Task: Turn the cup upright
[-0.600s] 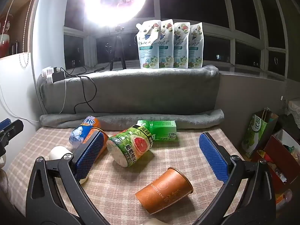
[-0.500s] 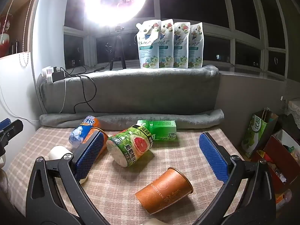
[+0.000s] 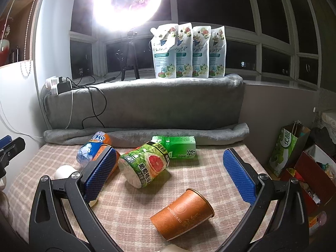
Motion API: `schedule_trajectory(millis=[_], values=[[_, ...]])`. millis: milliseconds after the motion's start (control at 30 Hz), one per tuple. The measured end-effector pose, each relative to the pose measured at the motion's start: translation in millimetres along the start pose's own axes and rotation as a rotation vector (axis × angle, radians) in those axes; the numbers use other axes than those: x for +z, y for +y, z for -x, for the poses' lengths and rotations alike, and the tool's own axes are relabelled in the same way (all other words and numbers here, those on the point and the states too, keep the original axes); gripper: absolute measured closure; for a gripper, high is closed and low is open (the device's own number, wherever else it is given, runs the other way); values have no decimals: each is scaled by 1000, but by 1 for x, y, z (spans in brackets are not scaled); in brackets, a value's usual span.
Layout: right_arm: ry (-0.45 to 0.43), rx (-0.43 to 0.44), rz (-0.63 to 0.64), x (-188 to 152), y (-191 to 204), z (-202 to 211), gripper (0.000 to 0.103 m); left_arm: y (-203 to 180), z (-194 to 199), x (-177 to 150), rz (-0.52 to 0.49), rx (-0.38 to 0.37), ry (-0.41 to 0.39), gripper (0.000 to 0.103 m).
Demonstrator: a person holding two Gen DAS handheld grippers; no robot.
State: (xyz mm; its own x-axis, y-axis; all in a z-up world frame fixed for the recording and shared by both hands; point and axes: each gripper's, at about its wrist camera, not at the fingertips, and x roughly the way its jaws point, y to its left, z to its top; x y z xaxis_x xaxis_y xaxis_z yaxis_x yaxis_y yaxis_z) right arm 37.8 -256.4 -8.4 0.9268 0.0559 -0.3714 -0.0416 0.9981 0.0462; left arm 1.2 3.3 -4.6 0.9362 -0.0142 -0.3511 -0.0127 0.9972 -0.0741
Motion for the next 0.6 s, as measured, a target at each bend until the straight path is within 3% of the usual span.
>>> schedule_trajectory(millis=[600], values=[[0,-1,0,1,3,1,0,-2,2,1,-1,-3,0,16]])
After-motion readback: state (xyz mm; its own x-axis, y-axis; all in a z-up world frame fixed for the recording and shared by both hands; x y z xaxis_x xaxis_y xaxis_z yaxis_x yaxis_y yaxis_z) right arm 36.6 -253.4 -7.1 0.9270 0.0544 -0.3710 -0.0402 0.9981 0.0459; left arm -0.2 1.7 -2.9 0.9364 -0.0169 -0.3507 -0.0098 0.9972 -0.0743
